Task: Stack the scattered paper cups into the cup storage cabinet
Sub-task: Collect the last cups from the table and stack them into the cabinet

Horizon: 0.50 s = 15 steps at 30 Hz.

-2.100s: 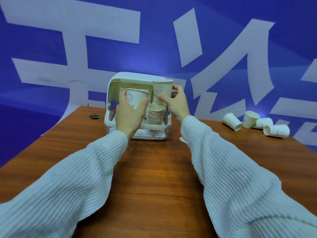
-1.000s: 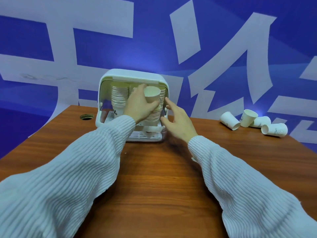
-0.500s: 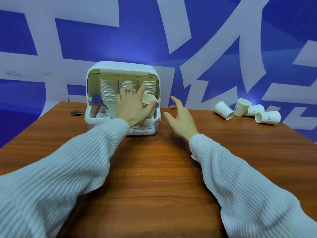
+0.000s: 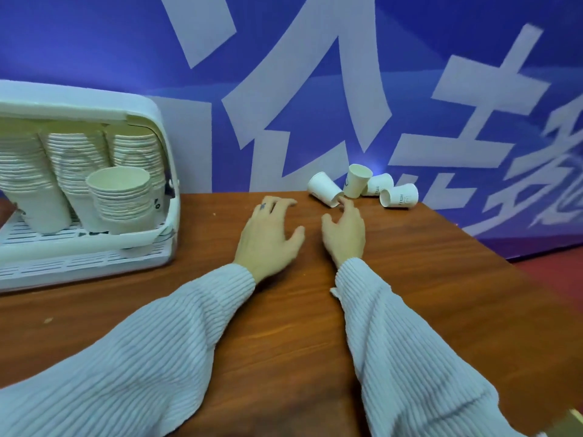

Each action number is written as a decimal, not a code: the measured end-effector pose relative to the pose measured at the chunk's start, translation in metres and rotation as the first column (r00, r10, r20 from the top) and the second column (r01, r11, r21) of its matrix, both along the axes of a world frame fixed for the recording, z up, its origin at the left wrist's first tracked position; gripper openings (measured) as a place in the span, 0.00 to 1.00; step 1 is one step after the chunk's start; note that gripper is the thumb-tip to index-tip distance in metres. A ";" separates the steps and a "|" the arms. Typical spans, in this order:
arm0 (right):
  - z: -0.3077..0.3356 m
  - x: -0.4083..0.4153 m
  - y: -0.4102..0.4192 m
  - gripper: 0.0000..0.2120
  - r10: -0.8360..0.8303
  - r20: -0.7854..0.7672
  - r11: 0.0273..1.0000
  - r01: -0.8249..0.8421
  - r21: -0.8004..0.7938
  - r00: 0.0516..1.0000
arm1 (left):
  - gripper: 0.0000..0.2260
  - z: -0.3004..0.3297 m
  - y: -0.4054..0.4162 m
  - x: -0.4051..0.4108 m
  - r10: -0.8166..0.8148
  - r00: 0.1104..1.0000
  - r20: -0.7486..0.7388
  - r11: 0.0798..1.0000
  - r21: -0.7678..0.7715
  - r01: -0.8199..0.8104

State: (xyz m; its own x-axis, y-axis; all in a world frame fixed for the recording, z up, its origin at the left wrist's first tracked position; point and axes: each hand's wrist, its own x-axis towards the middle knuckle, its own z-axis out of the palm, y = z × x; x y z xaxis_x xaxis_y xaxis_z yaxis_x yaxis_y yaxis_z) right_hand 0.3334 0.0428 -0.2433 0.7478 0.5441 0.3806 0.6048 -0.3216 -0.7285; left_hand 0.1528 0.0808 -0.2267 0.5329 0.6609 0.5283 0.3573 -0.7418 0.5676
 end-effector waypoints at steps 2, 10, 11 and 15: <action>-0.001 0.025 0.008 0.25 -0.056 0.022 0.998 0.057 -0.014 0.998 | 0.23 -0.008 0.004 0.024 -0.018 0.999 0.040 0.991 -0.131 0.023; -0.009 0.089 0.072 0.31 0.050 0.253 0.986 -0.007 -0.166 0.966 | 0.22 -0.023 0.029 0.062 0.200 0.959 0.201 0.867 -0.493 -0.077; -0.010 0.092 0.077 0.32 0.061 0.230 0.980 -0.014 -0.200 0.971 | 0.22 -0.024 0.030 0.062 0.215 0.955 0.203 0.862 -0.499 -0.088; -0.003 0.084 0.071 0.28 0.093 -0.014 0.993 -0.094 -0.077 0.996 | 0.29 -0.017 0.035 0.070 0.263 0.955 0.136 0.820 -0.553 -0.147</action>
